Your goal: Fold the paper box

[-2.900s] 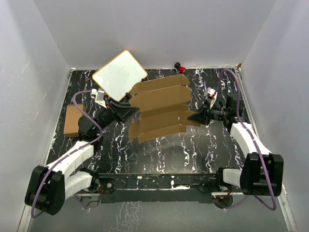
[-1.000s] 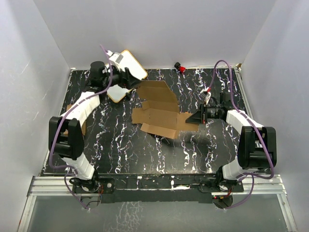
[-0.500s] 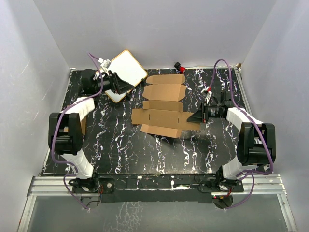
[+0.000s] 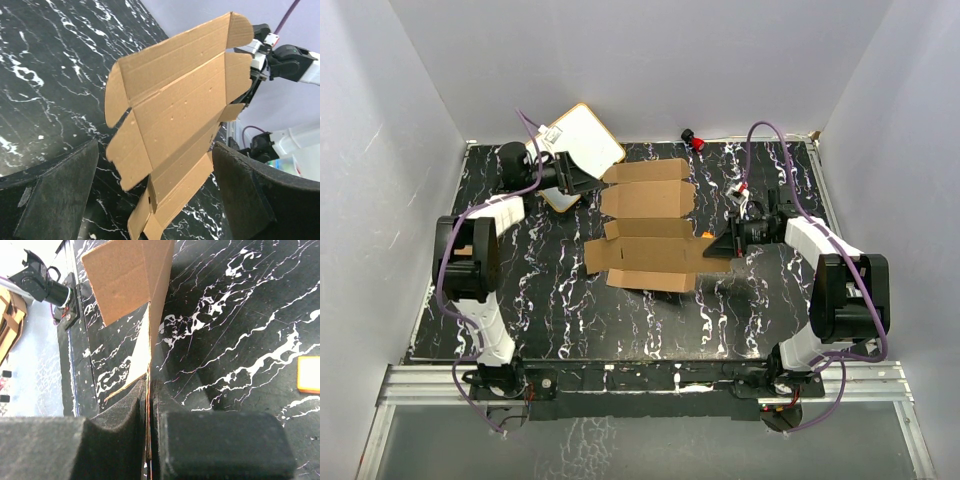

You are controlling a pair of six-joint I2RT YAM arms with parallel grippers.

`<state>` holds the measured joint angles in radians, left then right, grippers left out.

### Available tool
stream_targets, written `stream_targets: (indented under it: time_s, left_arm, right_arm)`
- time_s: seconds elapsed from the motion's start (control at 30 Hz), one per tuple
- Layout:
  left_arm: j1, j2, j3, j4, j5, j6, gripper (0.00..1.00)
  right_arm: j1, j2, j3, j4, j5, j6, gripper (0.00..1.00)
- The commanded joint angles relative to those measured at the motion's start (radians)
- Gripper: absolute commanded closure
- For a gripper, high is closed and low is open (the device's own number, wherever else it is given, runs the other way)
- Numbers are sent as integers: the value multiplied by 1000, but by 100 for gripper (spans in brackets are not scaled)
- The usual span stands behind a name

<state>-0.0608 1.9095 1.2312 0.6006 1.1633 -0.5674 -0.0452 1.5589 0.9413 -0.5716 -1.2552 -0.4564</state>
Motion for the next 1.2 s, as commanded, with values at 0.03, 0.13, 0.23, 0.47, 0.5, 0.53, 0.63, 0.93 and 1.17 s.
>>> stream_targets:
  time_s: [0.03, 0.13, 0.23, 0.47, 0.5, 0.53, 0.63, 0.93, 1.17]
  left_arm:
    - [-4, 12, 45, 110, 112, -97, 6]
    - [-4, 25, 48, 96, 132, -97, 7]
    - [-6, 36, 48, 87, 154, -99, 9]
    - [-51, 41, 32, 215, 227, -186, 13]
    - [-55, 46, 37, 217, 235, -190, 15]
    - [-59, 50, 41, 215, 245, -193, 18]
    - [-67, 59, 45, 235, 267, -214, 24]
    - [-77, 36, 31, 341, 363, -296, 44]
    - [-50, -16, 2, 324, 389, -271, 44]
  right_arm:
    - [21, -18, 57, -60, -27, -146, 92]
    - [33, -26, 64, -91, -22, -192, 92]
    - [38, -34, 68, -110, -20, -222, 92]
    - [67, -33, 79, -151, -24, -269, 92]
    - [69, -34, 80, -157, -24, -275, 92]
    - [73, -35, 80, -160, -23, -283, 92]
    - [76, -35, 83, -172, -22, -296, 92]
    - [76, -33, 89, -181, -17, -301, 92]
    - [76, -34, 95, -185, -16, -299, 92]
